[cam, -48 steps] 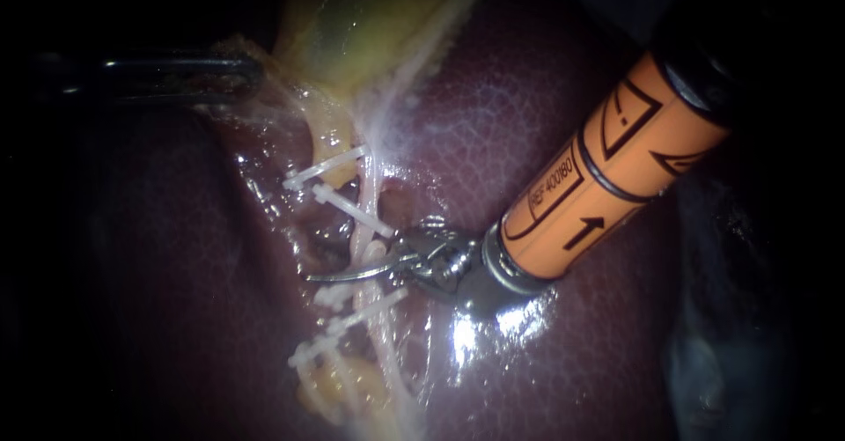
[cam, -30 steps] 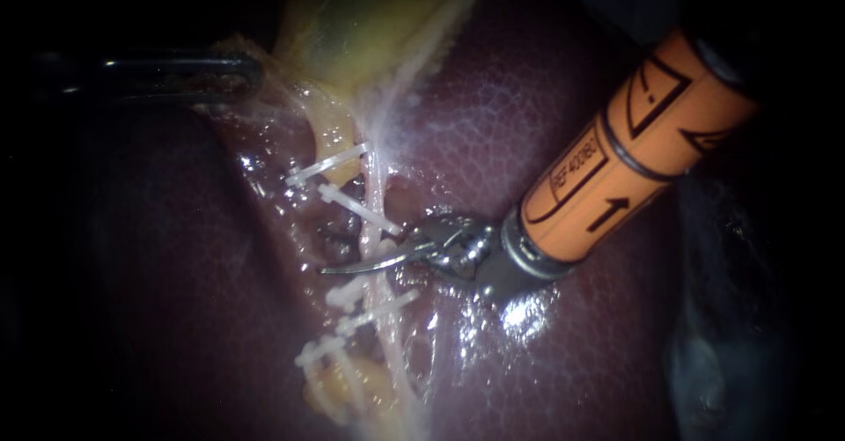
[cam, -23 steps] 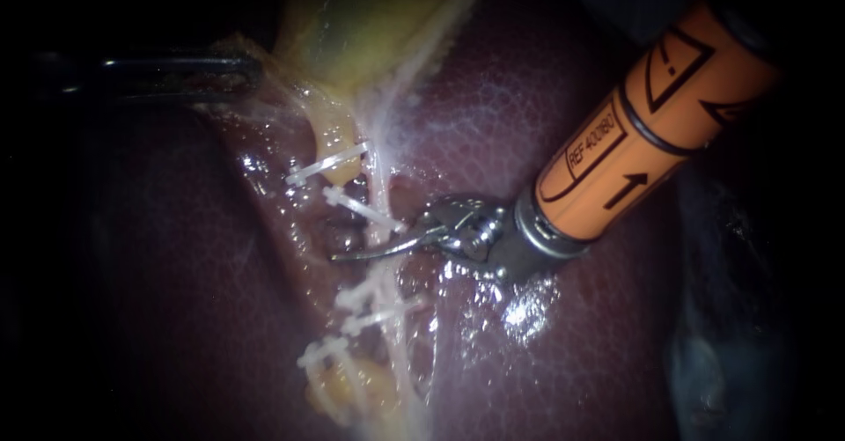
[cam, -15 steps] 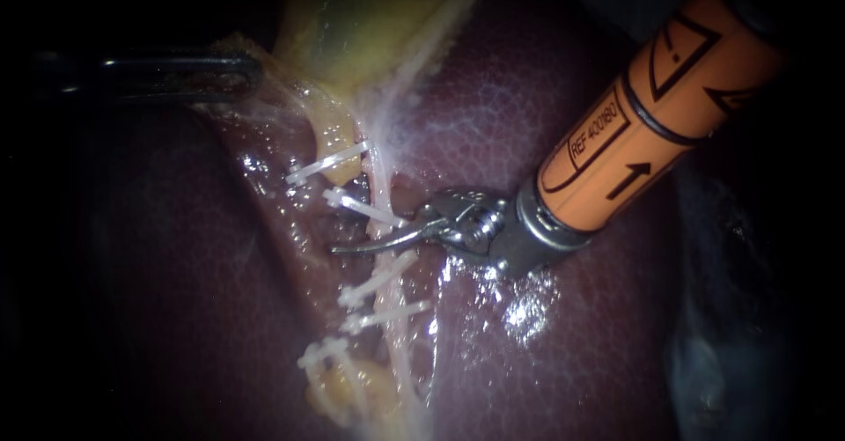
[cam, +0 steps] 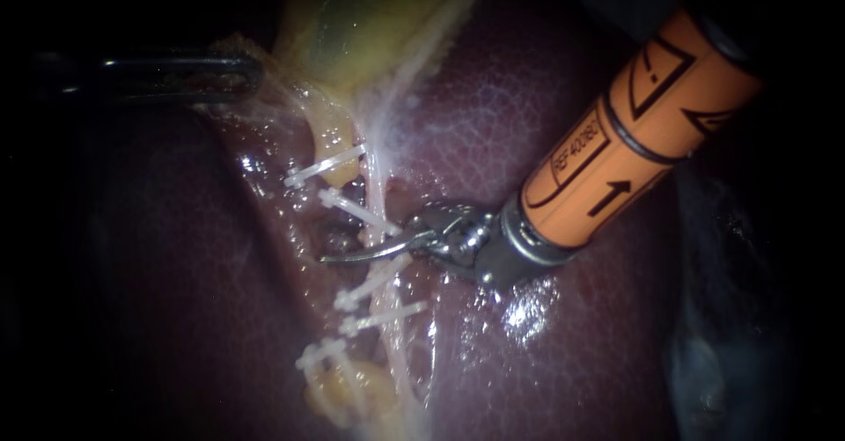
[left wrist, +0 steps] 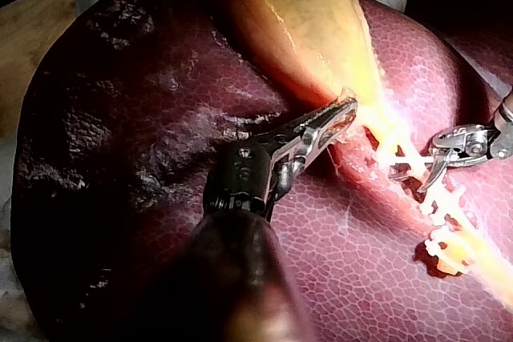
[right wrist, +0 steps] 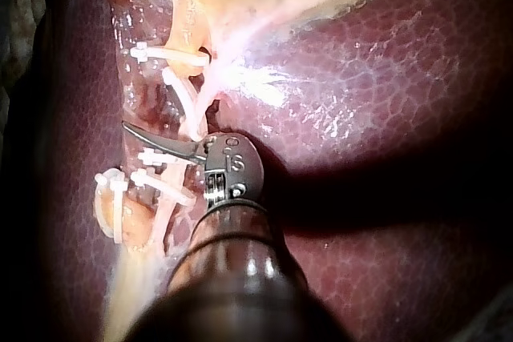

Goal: Go to the cutting position right tube

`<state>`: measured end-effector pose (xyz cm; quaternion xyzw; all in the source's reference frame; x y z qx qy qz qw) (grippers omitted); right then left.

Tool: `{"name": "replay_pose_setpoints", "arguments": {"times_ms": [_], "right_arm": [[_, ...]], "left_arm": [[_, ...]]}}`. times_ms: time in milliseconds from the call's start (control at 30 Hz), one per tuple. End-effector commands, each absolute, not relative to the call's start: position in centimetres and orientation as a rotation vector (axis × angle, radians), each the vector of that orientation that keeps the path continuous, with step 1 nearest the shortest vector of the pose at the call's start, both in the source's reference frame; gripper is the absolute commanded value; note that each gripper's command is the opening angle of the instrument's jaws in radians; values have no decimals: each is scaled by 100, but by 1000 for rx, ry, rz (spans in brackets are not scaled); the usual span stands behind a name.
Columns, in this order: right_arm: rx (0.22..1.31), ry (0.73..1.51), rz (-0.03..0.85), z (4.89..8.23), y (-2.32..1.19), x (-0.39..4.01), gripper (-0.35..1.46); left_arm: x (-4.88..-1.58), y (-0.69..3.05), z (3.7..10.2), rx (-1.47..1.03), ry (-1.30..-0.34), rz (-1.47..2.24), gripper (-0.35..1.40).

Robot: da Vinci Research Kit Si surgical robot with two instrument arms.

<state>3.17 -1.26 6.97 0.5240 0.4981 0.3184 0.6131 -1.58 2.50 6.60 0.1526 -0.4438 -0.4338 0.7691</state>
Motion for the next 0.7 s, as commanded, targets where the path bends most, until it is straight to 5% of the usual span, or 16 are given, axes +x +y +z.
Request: {"name": "replay_pose_setpoints", "arguments": {"times_ms": [33,467,700], "right_arm": [[1226,1156,740,697,-128,318,134],[1462,1333,693,669,-133,310,129],[1458,1336,739,647,-121,306,127]], "left_arm": [[-159,250,661,331,-963,-942,-35],[-158,250,661,331,-963,-942,-35],[-158,251,661,332,-963,-942,-35]]}}
